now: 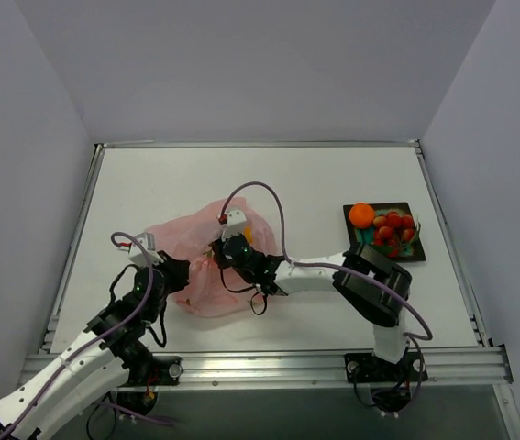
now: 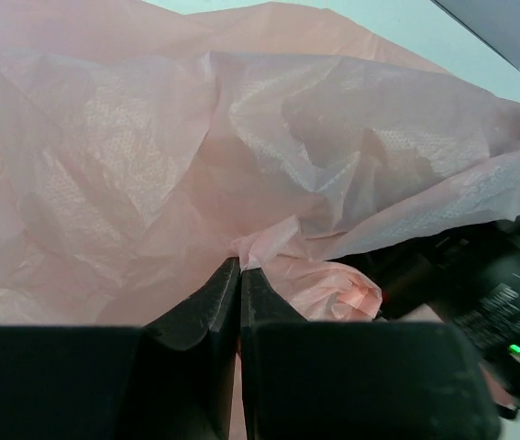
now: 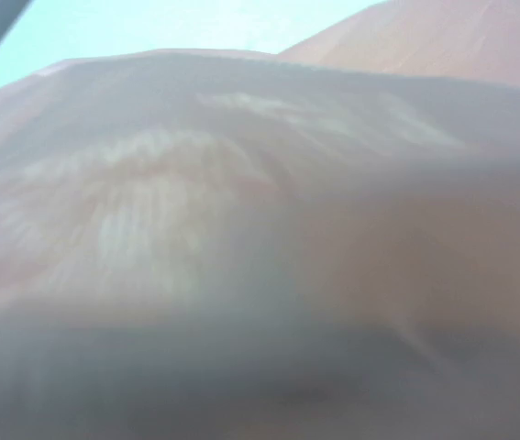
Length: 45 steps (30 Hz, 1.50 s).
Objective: Take the fake fruits out of the plastic bag
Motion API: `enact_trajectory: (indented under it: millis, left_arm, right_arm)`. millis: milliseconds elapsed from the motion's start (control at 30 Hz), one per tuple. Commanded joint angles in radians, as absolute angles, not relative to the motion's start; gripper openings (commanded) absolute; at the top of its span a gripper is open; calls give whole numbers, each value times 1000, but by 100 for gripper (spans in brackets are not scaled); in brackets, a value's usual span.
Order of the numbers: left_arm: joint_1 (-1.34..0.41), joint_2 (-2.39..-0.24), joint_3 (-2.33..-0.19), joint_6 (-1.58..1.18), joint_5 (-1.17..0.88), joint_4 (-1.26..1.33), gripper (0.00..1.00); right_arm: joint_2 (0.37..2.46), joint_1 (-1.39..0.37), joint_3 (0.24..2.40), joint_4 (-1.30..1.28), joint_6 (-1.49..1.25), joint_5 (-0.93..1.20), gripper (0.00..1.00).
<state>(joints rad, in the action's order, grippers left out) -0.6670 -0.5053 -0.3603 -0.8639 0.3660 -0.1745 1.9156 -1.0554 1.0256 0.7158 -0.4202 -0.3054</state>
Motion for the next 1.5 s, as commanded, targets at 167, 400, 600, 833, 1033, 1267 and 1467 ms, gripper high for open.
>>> enact_trajectory:
  millis: [167, 400, 600, 833, 1033, 1267, 1467]
  left_arm:
    - [-660, -548, -425, -838, 408, -66, 2]
    - [-660, -571, -452, -836, 419, -40, 2]
    - [-661, -597, -480, -808, 437, -43, 2]
    - [-660, -589, -469, -799, 443, -43, 2]
    - [-657, -558, -465, -785, 436, -58, 2]
    - [-655, -558, -440, -801, 384, -34, 2]
    - [-655, -571, -417, -830, 319, 7, 2]
  right_arm:
    - [1643, -1103, 910, 638, -406, -279, 0]
    - [1456, -1127, 758, 565, -396, -244, 0]
    - [1214, -1127, 716, 483, -330, -158, 0]
    - [846, -1042, 649, 442, -274, -368, 0]
    - [810, -774, 595, 296, -415, -610, 0]
    - [956, -474, 537, 227, -577, -555, 0]
    - [1078, -353, 531, 271, -555, -535, 0]
